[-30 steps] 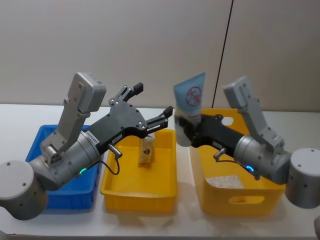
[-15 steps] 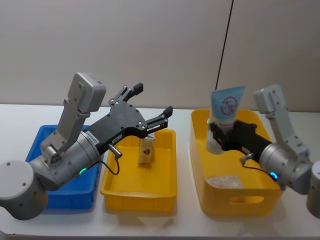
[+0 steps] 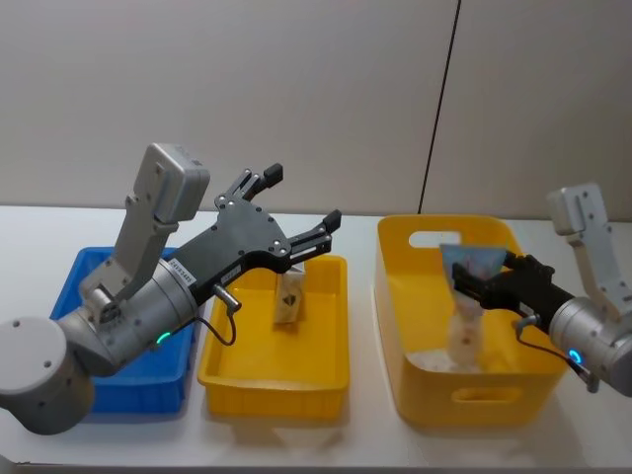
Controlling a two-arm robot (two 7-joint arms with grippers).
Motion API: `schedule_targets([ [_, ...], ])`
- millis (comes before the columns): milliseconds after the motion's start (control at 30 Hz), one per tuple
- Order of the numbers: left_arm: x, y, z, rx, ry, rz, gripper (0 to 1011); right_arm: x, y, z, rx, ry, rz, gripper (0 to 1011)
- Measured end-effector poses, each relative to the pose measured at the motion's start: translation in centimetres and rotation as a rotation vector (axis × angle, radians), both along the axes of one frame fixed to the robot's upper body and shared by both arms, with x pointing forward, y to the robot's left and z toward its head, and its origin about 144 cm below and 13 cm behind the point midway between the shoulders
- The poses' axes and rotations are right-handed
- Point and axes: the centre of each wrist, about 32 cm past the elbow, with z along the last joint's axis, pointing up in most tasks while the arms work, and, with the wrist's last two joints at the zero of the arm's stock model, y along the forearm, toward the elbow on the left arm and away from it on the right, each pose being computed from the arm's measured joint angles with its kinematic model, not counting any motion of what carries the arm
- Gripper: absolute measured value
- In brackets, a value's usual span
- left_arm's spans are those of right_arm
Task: Bimanual collaborative sorting of washing and personal care products
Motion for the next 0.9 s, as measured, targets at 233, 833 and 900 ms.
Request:
schedule_targets([
  [233, 0.0, 0.0, 0.0, 0.0, 0.0, 0.0, 1001, 0.0, -0.6, -0.2, 0.012, 0.018, -0.017, 1003],
  [833, 0.0, 0.0, 0.0, 0.0, 0.0, 0.0, 1001, -1.0, -0.4, 0.2, 0.006, -0.087, 0.012, 1004],
  [900, 0.0, 0.0, 0.0, 0.0, 0.0, 0.0, 1001, -1.1, -0.3, 0.3, 0.002, -0.103, 0.018, 1004],
])
